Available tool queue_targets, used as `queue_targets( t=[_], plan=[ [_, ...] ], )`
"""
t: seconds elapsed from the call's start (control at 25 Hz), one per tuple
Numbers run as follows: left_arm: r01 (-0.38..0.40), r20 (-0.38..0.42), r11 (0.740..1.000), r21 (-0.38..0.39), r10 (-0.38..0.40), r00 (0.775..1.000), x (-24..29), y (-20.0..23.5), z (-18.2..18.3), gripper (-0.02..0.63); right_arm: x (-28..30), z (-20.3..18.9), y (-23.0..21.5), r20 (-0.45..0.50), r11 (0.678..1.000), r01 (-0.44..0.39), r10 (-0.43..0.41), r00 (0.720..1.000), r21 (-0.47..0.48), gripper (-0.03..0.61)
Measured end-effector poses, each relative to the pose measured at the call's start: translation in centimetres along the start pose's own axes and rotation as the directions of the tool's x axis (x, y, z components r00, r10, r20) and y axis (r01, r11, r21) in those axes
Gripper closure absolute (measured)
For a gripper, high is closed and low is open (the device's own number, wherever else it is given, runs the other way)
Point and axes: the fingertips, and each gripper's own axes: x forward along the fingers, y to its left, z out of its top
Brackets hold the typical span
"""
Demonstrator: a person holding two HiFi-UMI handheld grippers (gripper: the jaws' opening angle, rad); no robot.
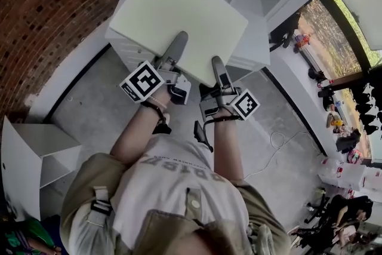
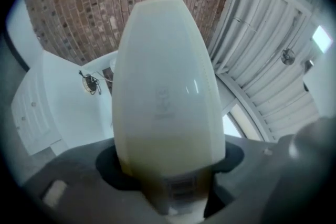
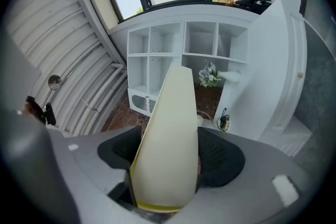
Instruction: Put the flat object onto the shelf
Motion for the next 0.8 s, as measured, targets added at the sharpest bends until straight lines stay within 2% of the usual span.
queue_targets(
  t=[0.08,0.2,0.28,0.4,0.64,0.8],
  plan=[
    [0.055,-0.065,0.997,0.047,-0.051,0.997,1.5,-0.1,0.5,0.245,1.7,1.1,0.3,0.005,0.999,-0.021,0.022,1.0,-0.037,0.241],
    [0.14,-0.16,0.982,0.125,-0.12,0.98,3.4,-0.3,1.1,0.219,4.3,2.6,1.0,0.007,0.994,-0.068,0.068,0.998,-0.085,0.242],
    [0.199,-0.233,0.963,0.181,-0.155,0.96,4.4,-0.3,1.5,0.202,6.0,3.4,1.4,0.011,0.991,-0.092,0.094,0.996,-0.099,0.245],
    [0.294,-0.343,0.922,0.253,-0.198,0.918,5.9,-0.5,1.9,0.172,8.2,4.6,1.5,0.026,0.988,-0.111,0.114,0.993,-0.107,0.249],
    [0.411,-0.454,0.868,0.279,-0.258,0.853,8.3,-0.3,2.6,0.149,11.3,6.9,1.8,0.037,0.985,-0.115,0.12,0.992,-0.133,0.253],
    [0.447,-0.492,0.855,0.262,-0.28,0.824,9.7,-0.2,2.1,0.146,12.3,8.9,1.8,0.071,0.988,-0.113,0.121,0.99,-0.108,0.256]
  ],
)
